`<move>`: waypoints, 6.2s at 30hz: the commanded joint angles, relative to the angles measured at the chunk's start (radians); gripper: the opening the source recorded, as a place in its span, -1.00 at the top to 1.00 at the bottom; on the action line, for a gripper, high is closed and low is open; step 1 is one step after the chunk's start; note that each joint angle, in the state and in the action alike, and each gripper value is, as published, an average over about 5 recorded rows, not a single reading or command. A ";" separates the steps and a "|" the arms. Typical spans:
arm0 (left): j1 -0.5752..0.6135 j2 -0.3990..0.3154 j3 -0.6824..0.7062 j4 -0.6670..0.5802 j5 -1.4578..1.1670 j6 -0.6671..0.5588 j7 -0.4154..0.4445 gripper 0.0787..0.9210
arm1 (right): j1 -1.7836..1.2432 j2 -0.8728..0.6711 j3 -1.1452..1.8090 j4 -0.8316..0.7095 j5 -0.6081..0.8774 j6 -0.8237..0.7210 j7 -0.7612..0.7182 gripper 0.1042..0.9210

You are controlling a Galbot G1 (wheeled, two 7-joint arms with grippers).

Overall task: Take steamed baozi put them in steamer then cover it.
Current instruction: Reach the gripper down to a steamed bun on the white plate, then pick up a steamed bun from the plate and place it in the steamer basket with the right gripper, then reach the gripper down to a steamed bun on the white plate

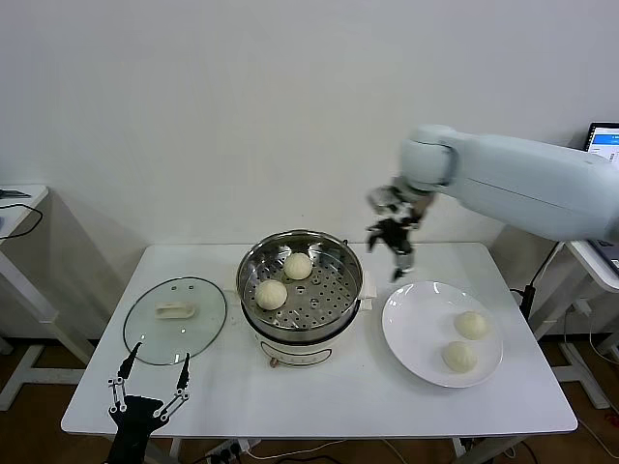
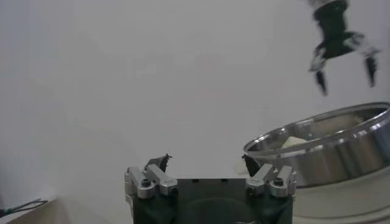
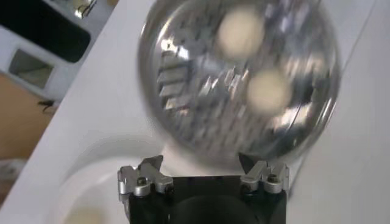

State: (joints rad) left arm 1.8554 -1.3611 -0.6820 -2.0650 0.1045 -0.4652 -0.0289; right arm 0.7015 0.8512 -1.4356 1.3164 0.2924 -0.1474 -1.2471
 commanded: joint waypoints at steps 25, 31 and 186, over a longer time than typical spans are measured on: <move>0.015 -0.021 -0.010 0.020 0.025 -0.004 -0.012 -0.77 | -0.395 -0.239 0.084 -0.023 -0.164 -0.037 0.128 -0.76; 0.022 -0.023 -0.011 0.016 0.028 -0.005 -0.011 -0.77 | -0.427 -0.232 0.110 -0.040 -0.172 -0.034 0.145 -0.76; 0.029 -0.012 -0.006 0.006 0.011 -0.011 -0.009 -0.77 | -0.611 -0.129 0.473 -0.454 -0.322 0.174 0.116 -0.76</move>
State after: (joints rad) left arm 1.8828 -1.3722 -0.6873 -2.0587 0.1151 -0.4755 -0.0384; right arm 0.1801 0.7188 -1.0012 0.9172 0.0378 0.0409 -1.1618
